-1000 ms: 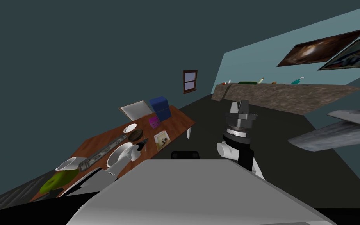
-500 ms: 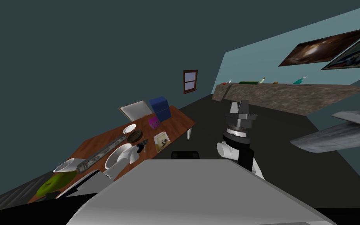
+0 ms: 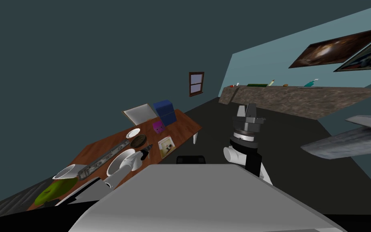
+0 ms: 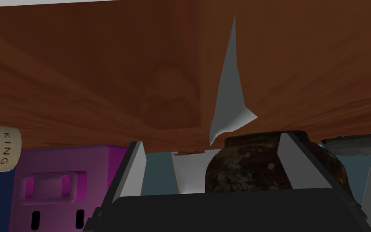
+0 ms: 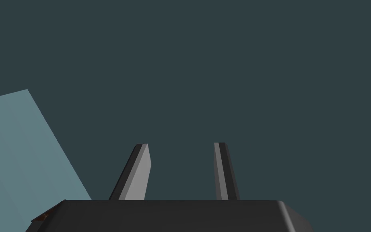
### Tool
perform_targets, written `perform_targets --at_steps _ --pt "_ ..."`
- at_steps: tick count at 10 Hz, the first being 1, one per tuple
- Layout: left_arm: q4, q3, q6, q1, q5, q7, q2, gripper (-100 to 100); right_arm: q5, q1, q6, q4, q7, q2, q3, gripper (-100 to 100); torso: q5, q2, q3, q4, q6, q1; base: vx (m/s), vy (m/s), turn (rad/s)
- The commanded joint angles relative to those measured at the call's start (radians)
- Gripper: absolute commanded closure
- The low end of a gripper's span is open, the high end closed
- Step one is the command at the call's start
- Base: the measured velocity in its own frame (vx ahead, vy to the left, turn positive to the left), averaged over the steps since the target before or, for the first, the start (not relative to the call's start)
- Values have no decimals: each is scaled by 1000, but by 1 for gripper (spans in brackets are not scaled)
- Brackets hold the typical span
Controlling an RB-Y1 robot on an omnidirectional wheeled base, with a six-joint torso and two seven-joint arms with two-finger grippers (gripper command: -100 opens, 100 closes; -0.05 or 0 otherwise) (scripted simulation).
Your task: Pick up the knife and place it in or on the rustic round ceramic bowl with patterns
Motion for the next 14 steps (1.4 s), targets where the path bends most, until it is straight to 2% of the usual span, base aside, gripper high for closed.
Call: perform_targets --at_steps 1,2,4,5,6,7,11,12,13,14 --pt "-2 -1 1 1 -2 33 1 -100 0 0 0 0 0 0 0 0 0 0 0 0 0 0 0 0 0" --pt "-34 -37 5 28 -51 71 19 -100 0 0 0 0 0 0 0 0 0 1 0 0 0 0 39 -2 25" --pt "-34 -37 5 28 -83 124 19 -100 0 0 0 0 0 0 0 0 0 -2 -1 0 0 0 41 -3 8" --pt "-34 -37 5 28 -83 153 19 -100 0 0 0 0 0 0 0 0 0 -1 -1 0 0 0 0 0 0" --pt "-33 -38 5 28 -78 132 19 -100 0 0 0 0 0 0 0 0 0 0 0 0 0 0 0 0 0" --pt "-34 -38 5 28 -79 138 19 100 0 0 0 0 0 0 0 0 0 1 0 0 0 0 0 0 0" --pt "-32 -38 8 29 -81 135 21 100 0 0 0 0 0 0 0 0 2 2 1 1 0 1 0 1 4" --pt "-32 -38 7 29 -80 135 21 0 0 0 0 0 0 0 0 0 2 2 1 1 0 1 0 0 0" --pt "-2 -1 1 1 -30 85 1 100 0 0 0 0 0 0 0 0 2 2 1 1 0 1 -45 -8 -20" --pt "-2 -1 1 1 -2 63 1 100 0 0 0 0 0 0 0 0 1 4 2 2 1 1 -59 2 -28"
